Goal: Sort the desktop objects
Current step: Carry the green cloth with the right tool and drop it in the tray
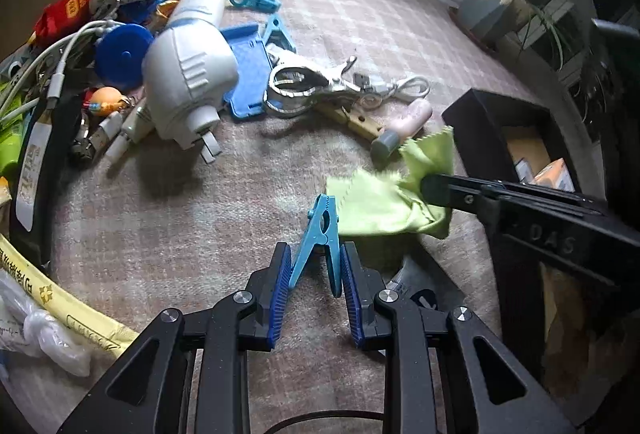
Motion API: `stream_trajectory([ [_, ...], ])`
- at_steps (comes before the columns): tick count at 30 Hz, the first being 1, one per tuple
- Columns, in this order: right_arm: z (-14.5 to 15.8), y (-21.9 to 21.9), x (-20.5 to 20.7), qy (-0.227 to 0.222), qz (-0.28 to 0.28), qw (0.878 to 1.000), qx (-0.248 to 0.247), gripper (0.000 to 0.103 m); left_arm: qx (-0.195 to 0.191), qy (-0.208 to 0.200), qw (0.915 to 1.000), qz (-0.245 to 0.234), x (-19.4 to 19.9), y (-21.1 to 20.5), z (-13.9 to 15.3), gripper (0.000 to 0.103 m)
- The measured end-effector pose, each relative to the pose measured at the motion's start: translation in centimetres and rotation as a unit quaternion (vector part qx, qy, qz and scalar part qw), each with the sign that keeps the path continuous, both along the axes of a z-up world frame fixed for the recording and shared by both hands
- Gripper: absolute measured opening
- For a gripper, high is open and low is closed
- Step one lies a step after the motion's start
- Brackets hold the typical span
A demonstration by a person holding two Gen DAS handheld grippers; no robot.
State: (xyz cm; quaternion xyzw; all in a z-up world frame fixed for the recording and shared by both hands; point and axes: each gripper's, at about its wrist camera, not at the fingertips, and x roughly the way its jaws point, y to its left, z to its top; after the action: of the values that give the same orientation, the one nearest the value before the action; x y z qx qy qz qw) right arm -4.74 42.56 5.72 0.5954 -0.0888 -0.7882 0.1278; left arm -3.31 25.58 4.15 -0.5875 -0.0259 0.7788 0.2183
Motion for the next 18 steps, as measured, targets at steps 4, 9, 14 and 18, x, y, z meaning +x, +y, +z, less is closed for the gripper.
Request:
stream_trajectory([
  [4, 1.3, 0.6, 0.3, 0.011, -0.012, 1.000, -0.003, 0.004, 0.002, 0.006, 0.9999, 0.009, -0.2, -0.9, 0.8, 0.024],
  [9, 3.2, 3.0, 0.2, 0.013, -0.027, 0.999, -0.021, 0.004, 0.008, 0.011, 0.9999, 0.004, 0.1, 0.0, 2.0, 0.024],
  [14, 4.9, 5.7, 2.1, 0.033, -0.046, 0.998, -0.018, 0.004, 0.024, 0.026, 0.9984, -0.045, 0.8, 3.3, 4.3, 0.024],
  [18, 6.8, 10.0, 5.0, 0.045, -0.091, 0.995, -0.022, 0.004, 0.040, 0.033, 0.9939, -0.097, 1.8, 7.5, 5.8, 0.024],
])
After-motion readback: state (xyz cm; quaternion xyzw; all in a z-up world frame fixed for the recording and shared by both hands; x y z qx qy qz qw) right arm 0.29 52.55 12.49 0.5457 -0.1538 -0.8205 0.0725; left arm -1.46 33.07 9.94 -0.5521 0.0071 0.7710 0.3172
